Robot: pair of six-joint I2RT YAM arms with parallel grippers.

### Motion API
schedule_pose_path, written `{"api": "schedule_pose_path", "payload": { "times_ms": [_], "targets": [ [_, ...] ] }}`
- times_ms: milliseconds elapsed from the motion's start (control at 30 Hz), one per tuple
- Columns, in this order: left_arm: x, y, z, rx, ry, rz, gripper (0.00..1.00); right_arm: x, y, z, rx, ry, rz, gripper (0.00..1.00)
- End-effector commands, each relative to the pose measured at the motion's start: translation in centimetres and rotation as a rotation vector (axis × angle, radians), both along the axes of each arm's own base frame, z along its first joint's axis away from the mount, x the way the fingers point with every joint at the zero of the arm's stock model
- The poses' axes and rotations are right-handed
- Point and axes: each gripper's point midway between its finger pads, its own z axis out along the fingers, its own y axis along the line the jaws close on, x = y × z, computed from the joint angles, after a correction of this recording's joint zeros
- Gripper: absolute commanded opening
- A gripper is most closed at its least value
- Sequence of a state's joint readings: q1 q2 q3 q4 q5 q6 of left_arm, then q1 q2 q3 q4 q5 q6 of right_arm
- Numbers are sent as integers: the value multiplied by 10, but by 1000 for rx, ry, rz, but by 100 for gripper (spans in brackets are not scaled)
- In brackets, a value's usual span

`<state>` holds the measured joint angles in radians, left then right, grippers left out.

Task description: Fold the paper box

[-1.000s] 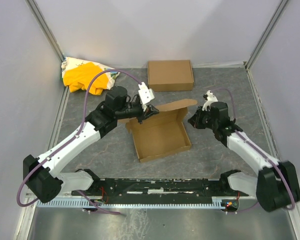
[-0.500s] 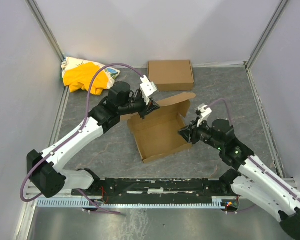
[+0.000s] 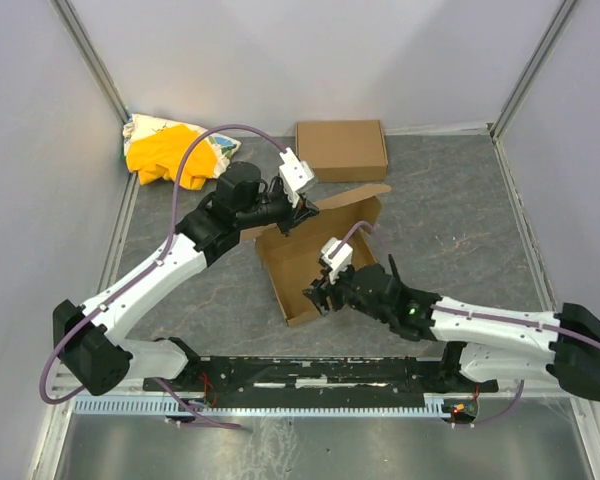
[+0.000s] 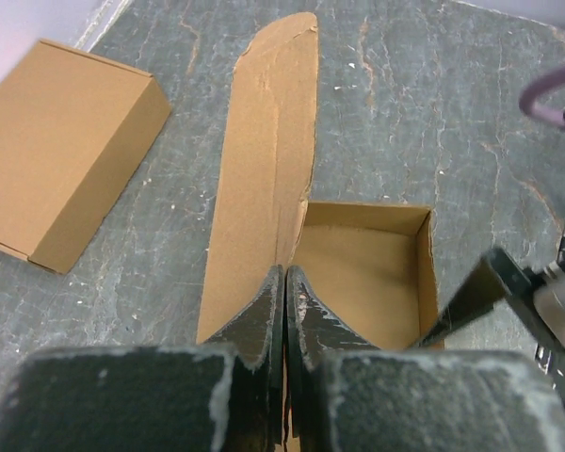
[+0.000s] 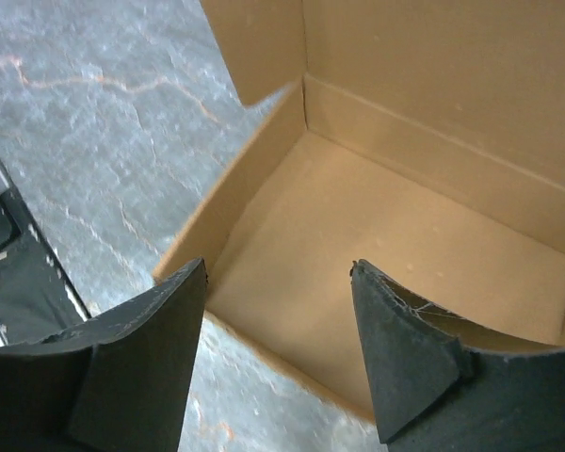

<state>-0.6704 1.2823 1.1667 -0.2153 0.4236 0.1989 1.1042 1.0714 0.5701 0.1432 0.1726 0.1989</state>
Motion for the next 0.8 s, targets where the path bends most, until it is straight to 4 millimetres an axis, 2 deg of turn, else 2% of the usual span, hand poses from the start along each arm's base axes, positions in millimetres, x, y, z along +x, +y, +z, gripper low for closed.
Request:
{"api": "schedule_pose_path", "payload": {
  "times_ms": [0,167,200,367,533,767],
  "targets": [
    [0,1,13,-16,31,38,3,21,25,60,220,-221,-157,70],
    [4,-2,13,-14,65,49,3,19,46,68,379,-311,-231,63],
    [5,-2,14,-13,70,51,3,18,55,61,368,-330,-232,61],
    [8,-4,19,-15,75,53,3,13,89,64,386,-424,-238,59],
    [7,-1,20,2,58,54,3,15,105,70,394,-436,-234,58],
    [5,-1,17,8,60,42,3,21,117,65,340,-423,-222,56]
  ]
}}
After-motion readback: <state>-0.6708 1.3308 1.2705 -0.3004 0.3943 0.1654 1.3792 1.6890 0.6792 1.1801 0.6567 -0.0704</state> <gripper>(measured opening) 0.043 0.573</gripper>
